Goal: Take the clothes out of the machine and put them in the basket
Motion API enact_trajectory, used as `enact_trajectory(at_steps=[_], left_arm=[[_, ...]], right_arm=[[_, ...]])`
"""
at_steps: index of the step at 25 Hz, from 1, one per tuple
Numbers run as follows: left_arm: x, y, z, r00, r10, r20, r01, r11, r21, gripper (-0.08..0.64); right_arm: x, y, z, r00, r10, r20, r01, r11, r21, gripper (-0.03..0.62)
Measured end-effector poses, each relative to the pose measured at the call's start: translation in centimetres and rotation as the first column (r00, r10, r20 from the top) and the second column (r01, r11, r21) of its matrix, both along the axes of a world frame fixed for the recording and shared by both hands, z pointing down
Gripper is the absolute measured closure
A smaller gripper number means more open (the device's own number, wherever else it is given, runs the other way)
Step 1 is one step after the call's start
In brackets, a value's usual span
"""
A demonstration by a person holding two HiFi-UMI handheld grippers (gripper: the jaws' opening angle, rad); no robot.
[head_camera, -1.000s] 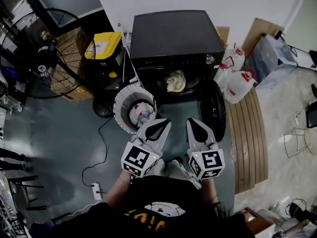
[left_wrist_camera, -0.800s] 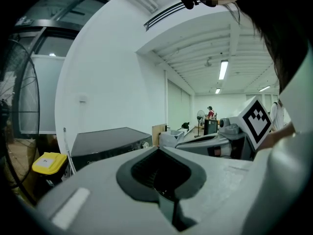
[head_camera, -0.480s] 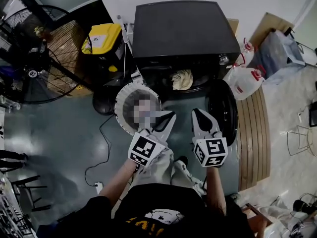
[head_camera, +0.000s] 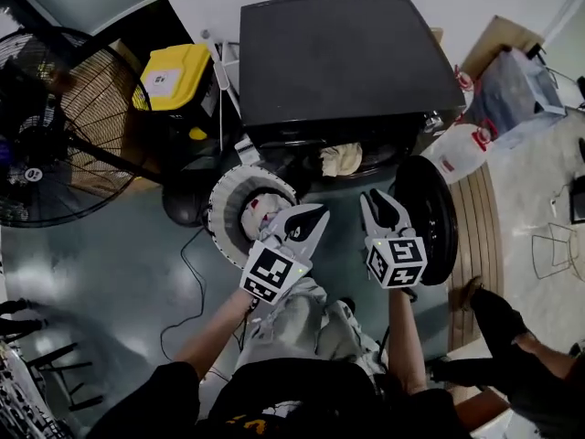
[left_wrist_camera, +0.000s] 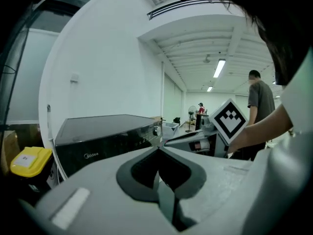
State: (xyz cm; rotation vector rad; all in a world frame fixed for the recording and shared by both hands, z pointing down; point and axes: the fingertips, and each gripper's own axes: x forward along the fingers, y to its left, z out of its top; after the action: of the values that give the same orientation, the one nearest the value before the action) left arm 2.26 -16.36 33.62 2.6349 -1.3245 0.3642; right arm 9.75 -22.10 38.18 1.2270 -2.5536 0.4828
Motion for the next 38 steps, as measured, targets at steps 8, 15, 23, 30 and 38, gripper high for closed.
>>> enact_trajectory(at_steps=[8, 15, 23, 30, 38], left_arm=[[-1.3, -3.6, 6.1, 0.996, -0.084, -0.036, 0.083, 0.996, -0.034, 0.558], [-1.5, -5.9, 12.8, 0.993, -0.114, -0.038, 0.113, 0.993, -0.028, 0.558], [-1.8, -8.6, 20.1, 0.994, -0.106, -0.001, 0.106, 0.994, -0.032, 0.558], [-1.9, -10.4, 24.8, 0.995, -0.101, 0.006, 0.101, 0.995, -0.009, 0.558], [-3.5, -10.8, 28.4, 0.989, -0.148, -0.015, 0.148, 0.989, -0.002, 0.558]], right_arm=[[-1.4, -4.9, 8.6, 0.997, -0.074, -0.001, 0.073, 0.995, -0.066, 0.407], [-2.3, -9.8, 19.1, 0.986, -0.143, -0.087, 0.135, 0.987, -0.083, 0.330], [-5.2, -17.1, 30.6, 0.968, -0.196, -0.158, 0.176, 0.976, -0.131, 0.181], [-7.2, -22.1, 38.2, 0.919, -0.243, -0.309, 0.207, 0.968, -0.144, -0.005], [-7.9, -26.2, 44.7, 0.873, -0.253, -0.416, 0.167, 0.958, -0.234, -0.015]])
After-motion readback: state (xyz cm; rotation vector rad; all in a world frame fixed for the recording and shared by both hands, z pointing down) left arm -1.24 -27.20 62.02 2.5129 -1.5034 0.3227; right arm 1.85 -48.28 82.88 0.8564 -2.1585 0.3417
